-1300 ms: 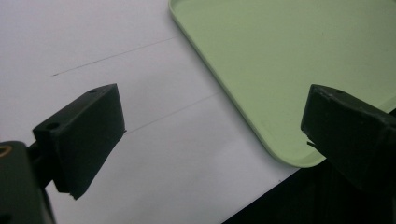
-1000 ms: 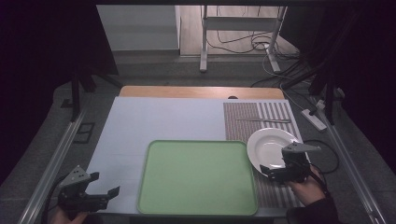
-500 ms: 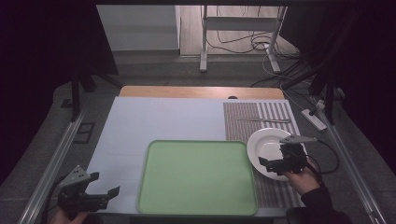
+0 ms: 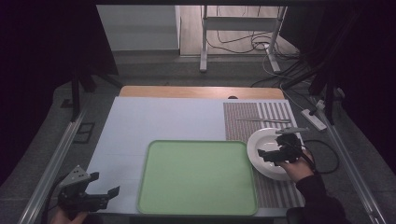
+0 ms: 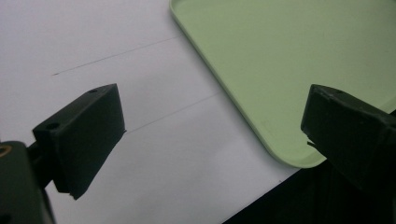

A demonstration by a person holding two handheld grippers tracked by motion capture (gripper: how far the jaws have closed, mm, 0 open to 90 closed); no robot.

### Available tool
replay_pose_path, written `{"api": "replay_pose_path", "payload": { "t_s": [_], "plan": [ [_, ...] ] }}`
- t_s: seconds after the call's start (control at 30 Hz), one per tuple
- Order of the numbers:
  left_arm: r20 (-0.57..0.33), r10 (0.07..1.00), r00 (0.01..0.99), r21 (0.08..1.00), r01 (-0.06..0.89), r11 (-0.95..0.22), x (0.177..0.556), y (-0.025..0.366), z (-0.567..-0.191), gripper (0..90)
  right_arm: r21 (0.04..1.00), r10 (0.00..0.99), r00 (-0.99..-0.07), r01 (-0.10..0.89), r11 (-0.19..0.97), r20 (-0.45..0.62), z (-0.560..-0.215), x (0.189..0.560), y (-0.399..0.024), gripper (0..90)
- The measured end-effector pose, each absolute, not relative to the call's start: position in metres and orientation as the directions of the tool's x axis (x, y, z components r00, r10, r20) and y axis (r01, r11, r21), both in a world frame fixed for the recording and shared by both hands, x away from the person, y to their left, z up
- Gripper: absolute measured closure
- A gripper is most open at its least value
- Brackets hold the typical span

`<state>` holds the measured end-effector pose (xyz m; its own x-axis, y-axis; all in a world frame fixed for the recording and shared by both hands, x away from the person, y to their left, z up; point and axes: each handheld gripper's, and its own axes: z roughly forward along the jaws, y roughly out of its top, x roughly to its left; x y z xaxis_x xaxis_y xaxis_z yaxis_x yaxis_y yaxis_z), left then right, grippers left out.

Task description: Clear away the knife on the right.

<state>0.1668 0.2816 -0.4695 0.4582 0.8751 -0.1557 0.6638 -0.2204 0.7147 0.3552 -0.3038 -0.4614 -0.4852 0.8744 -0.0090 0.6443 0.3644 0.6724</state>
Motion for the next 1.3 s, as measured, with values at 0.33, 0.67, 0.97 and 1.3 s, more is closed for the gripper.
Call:
{"api": "replay_pose_path", "payload": {
  "t_s": [0.33,0.67,0.97,1.3],
  "plan": [
    [-0.156,0.875,0.458,0.716,0.663,-0.219,0.167,0.282,-0.47,6.0,0.652,0.888,-0.461,0.675,0.346,0.006,-0.467,0.378,-0.307,0.0],
    [-0.159,0.875,0.457,0.715,0.665,-0.217,0.167,0.282,-0.47,6.0,0.632,0.897,-0.442,0.692,0.348,-0.01,-0.472,0.402,-0.308,0.0],
    [-0.16,0.875,0.456,0.715,0.665,-0.216,0.167,0.282,-0.47,6.0,0.616,0.908,-0.419,0.711,0.34,-0.017,-0.474,0.42,-0.308,0.0],
    [-0.161,0.875,0.456,0.715,0.665,-0.215,0.167,0.282,-0.47,6.0,0.613,0.919,-0.395,0.721,0.323,-0.019,-0.476,0.438,-0.31,0.0]
  ]
}}
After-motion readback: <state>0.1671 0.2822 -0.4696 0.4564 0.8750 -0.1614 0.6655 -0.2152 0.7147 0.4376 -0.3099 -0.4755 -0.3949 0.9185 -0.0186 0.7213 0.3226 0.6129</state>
